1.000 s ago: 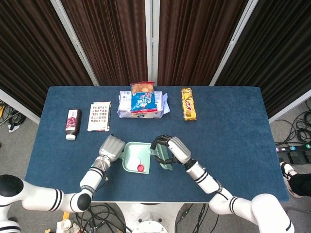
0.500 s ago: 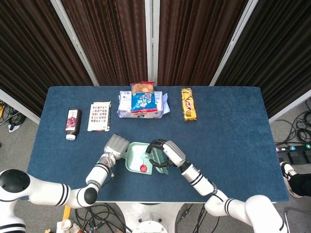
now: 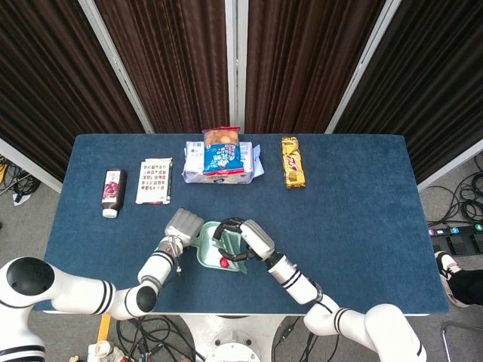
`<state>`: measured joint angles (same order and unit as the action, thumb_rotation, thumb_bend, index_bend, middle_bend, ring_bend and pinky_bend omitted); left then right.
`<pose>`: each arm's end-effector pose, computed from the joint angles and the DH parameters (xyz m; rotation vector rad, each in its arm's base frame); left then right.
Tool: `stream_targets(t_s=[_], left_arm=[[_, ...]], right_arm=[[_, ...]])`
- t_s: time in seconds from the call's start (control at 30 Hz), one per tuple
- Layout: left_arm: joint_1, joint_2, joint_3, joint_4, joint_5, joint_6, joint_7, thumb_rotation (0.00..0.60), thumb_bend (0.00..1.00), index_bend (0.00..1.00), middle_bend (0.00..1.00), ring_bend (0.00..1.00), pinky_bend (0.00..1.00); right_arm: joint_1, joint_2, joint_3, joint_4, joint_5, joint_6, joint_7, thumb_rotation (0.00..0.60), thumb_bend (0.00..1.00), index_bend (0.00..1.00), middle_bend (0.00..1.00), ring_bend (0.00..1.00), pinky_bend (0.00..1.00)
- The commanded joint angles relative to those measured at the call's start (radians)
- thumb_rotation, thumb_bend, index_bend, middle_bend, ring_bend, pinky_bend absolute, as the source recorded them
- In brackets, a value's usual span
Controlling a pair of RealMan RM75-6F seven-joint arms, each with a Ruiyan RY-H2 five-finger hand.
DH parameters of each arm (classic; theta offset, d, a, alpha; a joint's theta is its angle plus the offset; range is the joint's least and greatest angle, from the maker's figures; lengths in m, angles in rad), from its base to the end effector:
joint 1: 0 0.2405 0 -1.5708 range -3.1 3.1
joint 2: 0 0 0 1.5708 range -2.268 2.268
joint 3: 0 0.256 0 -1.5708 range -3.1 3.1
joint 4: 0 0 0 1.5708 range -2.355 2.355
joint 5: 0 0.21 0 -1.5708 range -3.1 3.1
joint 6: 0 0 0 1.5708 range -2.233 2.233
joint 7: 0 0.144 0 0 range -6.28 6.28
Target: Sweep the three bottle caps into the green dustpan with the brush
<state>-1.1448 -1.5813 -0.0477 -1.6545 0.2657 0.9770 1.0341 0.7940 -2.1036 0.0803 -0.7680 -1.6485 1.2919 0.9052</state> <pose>-0.1004 0.3315 -0.0605 -2.1067 -0.8076 -0.2814 -0.0897 -0.3082 -0.1230 1.7724 -1.5614 1.8832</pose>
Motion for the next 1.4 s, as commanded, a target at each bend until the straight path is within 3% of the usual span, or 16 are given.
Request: stream_targets(t_s=[0.03, 0.33, 0.53, 0.67, 0.8, 1.03, 1.23, 1.4], left_arm=[[-0.004, 0.0, 0.003, -0.001, 0.003, -0.001, -0.009, 0.6, 0.36, 0.61, 0.6, 0.44, 0.32], [-0.014, 0.01, 0.006, -0.012, 0.006, -0.008, -0.043, 0.6, 0.35, 0.61, 0.6, 0.44, 0.32], [-0.006, 0.024, 0.002, -0.02, 0.045, -0.022, -0.097, 0.6, 0.33, 0.58, 0.58, 0.44, 0.32], [-0.001, 0.032, -0.001, -0.03, 0.063, -0.015, -0.124, 0.6, 0.25, 0.45, 0.52, 0.44, 0.34], [0.002, 0.044, 0.004, -0.046, 0.072, 0.003, -0.136, 0.6, 0.16, 0.32, 0.41, 0.38, 0.35], [0.039, 0.077, 0.002, -0.087, 0.124, 0.074, -0.191, 0.6, 0.06, 0.25, 0.32, 0.3, 0.36], [0.155, 0.156, 0.022, -0.137, 0.304, 0.207, -0.324, 0.6, 0.06, 0.24, 0.32, 0.3, 0.34], [0.286, 0.224, 0.052, -0.115, 0.458, 0.297, -0.485, 0.6, 0.05, 0.24, 0.32, 0.3, 0.32]], right_arm=[[0.013, -0.032, 0.018, 0.027, 0.004, 0.015, 0.025, 0.6, 0.63, 0.75, 0.7, 0.34, 0.32], [0.014, -0.079, 0.061, 0.074, 0.015, 0.099, 0.085, 0.6, 0.63, 0.75, 0.7, 0.34, 0.32], [-0.013, 0.03, 0.054, 0.001, -0.009, 0.174, 0.019, 0.6, 0.63, 0.75, 0.7, 0.34, 0.32], [-0.032, 0.121, 0.043, -0.078, -0.013, 0.173, -0.062, 0.6, 0.63, 0.75, 0.7, 0.34, 0.32], [-0.056, 0.224, 0.021, -0.172, -0.011, 0.148, -0.144, 0.6, 0.63, 0.75, 0.7, 0.34, 0.32], [-0.079, 0.363, -0.036, -0.263, -0.014, 0.062, -0.267, 0.6, 0.63, 0.75, 0.7, 0.33, 0.31], [-0.062, 0.473, -0.098, -0.301, -0.039, -0.066, -0.465, 0.6, 0.63, 0.75, 0.7, 0.32, 0.3], [-0.046, 0.514, -0.129, -0.314, -0.03, -0.186, -0.66, 0.6, 0.63, 0.74, 0.69, 0.29, 0.28]])
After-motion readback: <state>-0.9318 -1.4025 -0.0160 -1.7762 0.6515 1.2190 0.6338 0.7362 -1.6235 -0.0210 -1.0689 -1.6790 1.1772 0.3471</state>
